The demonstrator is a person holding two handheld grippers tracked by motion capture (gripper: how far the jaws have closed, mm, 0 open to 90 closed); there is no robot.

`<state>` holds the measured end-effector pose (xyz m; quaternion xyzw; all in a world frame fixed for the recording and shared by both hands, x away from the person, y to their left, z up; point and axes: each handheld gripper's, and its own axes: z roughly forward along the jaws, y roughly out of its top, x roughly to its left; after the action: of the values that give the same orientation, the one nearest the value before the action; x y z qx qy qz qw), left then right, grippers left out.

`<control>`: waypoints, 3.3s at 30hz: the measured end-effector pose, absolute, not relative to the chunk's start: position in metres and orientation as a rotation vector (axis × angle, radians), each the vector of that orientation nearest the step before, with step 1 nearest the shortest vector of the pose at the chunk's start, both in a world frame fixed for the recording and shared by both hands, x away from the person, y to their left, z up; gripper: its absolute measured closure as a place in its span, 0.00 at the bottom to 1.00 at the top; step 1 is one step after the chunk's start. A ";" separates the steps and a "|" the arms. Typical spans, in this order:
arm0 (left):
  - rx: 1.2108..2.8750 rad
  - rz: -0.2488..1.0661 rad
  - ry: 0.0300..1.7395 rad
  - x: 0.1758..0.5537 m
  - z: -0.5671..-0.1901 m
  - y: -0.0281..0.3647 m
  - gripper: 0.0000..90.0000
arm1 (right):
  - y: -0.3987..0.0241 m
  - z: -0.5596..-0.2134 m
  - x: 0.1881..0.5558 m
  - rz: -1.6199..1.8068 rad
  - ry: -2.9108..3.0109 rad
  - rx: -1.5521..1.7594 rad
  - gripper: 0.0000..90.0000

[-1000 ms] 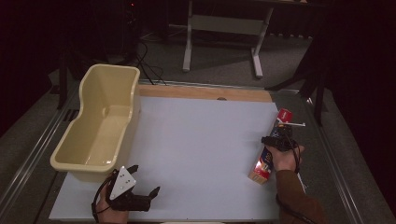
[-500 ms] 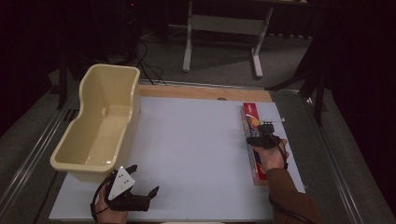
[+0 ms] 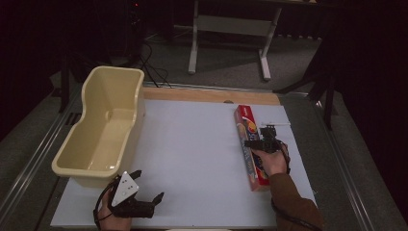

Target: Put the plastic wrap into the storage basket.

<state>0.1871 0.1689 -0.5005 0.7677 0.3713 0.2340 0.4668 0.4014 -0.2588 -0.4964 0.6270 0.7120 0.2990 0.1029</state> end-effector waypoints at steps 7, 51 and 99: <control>1.885 0.576 0.910 0.187 -0.500 0.169 0.01 | -0.250 -0.495 0.403 0.983 2.124 1.904 0.44; 1.878 0.578 0.914 0.187 -0.500 0.170 0.01 | -0.220 -0.490 0.436 0.896 2.447 2.050 0.44; 1.860 0.585 0.916 0.184 -0.498 0.173 0.01 | -0.140 -0.475 0.424 1.792 2.445 2.214 0.44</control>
<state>0.1845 0.1730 -0.4981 0.7603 0.3744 0.2391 0.4740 0.4241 -0.1398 -0.4752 0.5625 0.6209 0.4552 -0.3014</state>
